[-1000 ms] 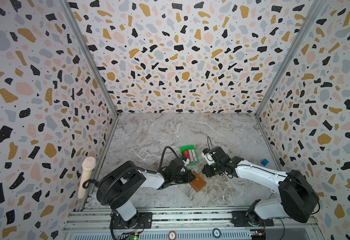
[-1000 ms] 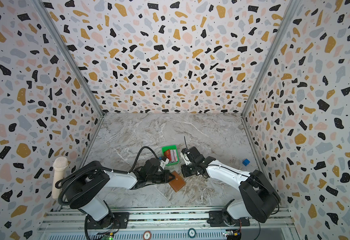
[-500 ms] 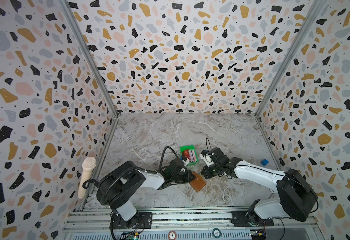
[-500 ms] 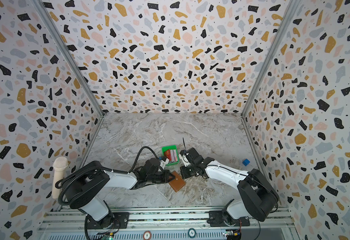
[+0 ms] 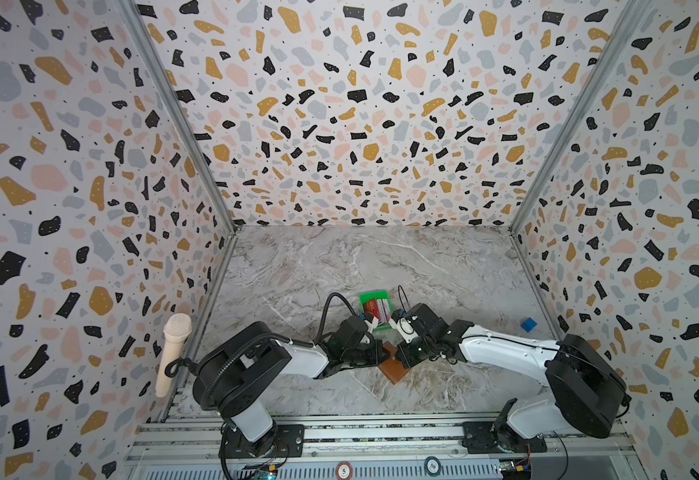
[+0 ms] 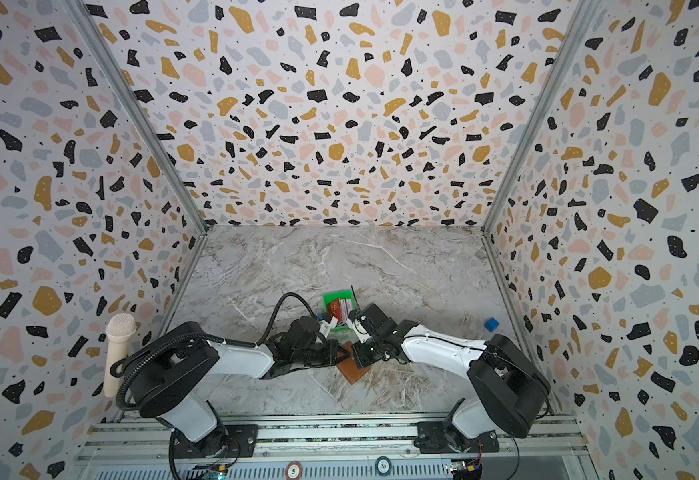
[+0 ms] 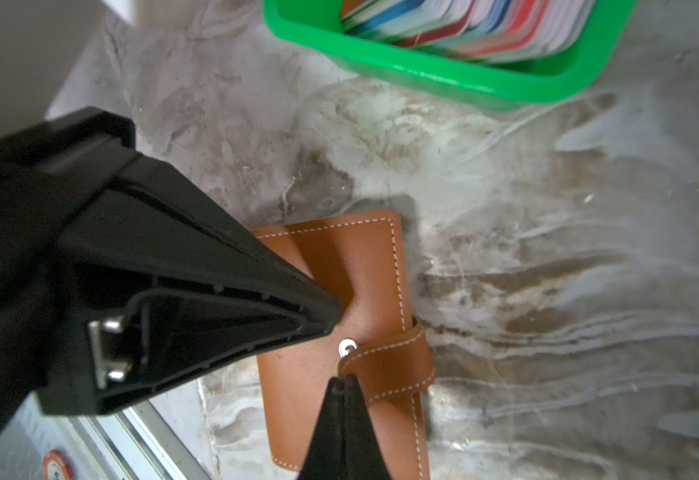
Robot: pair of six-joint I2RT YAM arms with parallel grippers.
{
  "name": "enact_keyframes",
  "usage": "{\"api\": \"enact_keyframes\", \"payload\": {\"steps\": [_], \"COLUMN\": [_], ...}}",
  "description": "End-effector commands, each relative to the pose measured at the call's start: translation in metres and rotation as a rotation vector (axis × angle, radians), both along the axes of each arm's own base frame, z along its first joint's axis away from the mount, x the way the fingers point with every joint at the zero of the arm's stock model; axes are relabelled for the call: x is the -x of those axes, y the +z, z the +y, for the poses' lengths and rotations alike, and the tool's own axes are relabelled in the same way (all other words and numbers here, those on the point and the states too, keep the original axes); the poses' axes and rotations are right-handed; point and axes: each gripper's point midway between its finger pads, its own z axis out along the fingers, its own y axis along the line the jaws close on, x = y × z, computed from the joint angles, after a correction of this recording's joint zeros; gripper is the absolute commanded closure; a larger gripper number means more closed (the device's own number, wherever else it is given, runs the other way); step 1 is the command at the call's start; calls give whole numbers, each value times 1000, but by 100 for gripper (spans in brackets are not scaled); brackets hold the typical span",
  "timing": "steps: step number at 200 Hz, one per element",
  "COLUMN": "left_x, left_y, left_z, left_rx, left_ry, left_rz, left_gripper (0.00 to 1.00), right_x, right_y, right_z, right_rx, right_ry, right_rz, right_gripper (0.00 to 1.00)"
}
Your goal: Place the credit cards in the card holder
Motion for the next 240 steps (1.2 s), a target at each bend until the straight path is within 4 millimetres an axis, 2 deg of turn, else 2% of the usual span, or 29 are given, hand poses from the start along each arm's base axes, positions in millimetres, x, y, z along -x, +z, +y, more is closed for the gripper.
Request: {"api": "enact_keyframes", "payload": {"steps": [1, 52, 169, 197, 224, 240], "left_x": [8, 8, 9, 4, -2, 0], "left_y": [-18, -18, -18, -2, 14, 12], "left_z": [8, 9, 9, 9, 20, 25], "left_rx": [-59, -61, -56, -29, -65, -84], "left_ry": [-12, -13, -11, 2, 21, 18], "left_rz": [26, 27, 27, -1, -61, -54], "left_gripper": [100, 100, 100, 100, 100, 100], "right_x": [-3, -8, -6, -4, -2, -2], "right_y": [5, 0, -8, -14, -15, -16], "right_z": [6, 3, 12, 8, 5, 5], "right_rx": [3, 42, 55, 71, 71, 69], "right_ry": [9, -3, 10, -2, -11, -13], "right_rz": [-17, -29, -24, -18, -15, -13], "right_gripper": [100, 100, 100, 100, 100, 100]}}
